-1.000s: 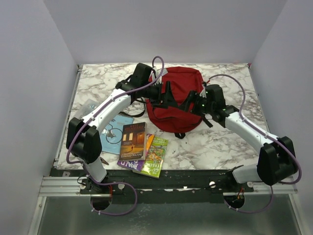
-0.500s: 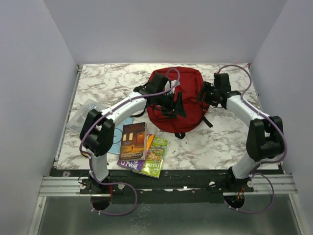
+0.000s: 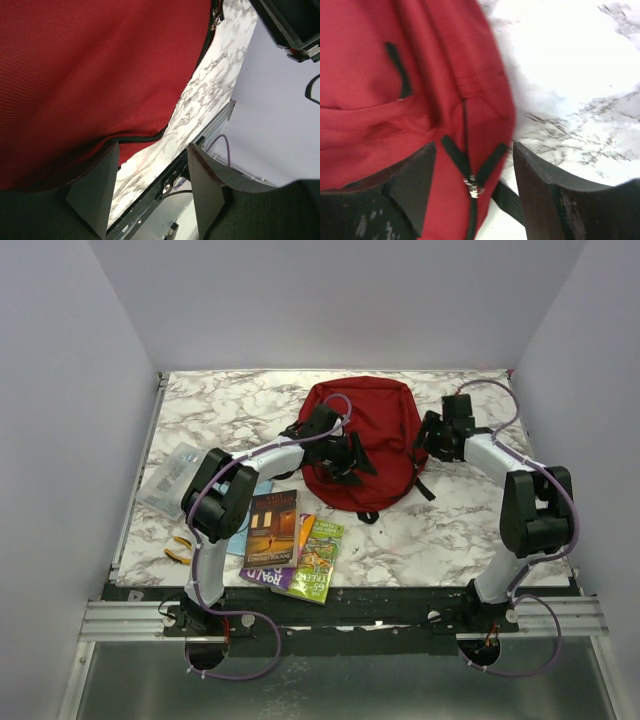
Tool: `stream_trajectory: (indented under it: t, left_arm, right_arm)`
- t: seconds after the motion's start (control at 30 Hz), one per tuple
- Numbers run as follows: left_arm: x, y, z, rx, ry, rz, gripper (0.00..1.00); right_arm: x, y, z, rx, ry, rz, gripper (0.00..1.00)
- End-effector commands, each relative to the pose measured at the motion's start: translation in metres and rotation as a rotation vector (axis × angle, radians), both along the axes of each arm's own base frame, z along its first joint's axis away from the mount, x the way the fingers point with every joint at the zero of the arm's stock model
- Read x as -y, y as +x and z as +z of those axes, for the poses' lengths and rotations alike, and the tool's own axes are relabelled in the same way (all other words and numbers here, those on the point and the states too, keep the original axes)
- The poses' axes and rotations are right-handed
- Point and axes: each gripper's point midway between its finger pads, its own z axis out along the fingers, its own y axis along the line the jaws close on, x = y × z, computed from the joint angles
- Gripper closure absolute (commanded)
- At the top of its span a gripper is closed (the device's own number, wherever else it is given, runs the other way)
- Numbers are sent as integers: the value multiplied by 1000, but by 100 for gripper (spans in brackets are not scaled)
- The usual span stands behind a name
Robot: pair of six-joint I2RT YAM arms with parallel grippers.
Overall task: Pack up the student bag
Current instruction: Adjust the student bag at the center of the board.
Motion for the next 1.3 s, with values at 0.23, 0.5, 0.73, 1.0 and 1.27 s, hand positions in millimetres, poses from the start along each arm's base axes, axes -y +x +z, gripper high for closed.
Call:
stream_trajectory:
  t: [0.23,0.5,0.73,1.0,1.27]
  left_arm:
    - [-10,-18,-20,-183,-91,-37,41]
    - [-14,-16,-25,-181,-83,-28,43]
    - [-12,-14,-37,-247,-107,-19,41]
    - [-8,-7,-30,-238,-136,-12,38]
    - [-7,-7,-28,-239,-145,-13,38]
  right_arm:
    - [14,-26,-15,-25,651,-188,38]
    - [9,-27,-3,36,715,-195,40]
    - [9,-17,-14,-14,716,-207,48]
    - [8,-10,-23,-30,699,-205,54]
    - [6,-9,-31,-52,681,-203,74]
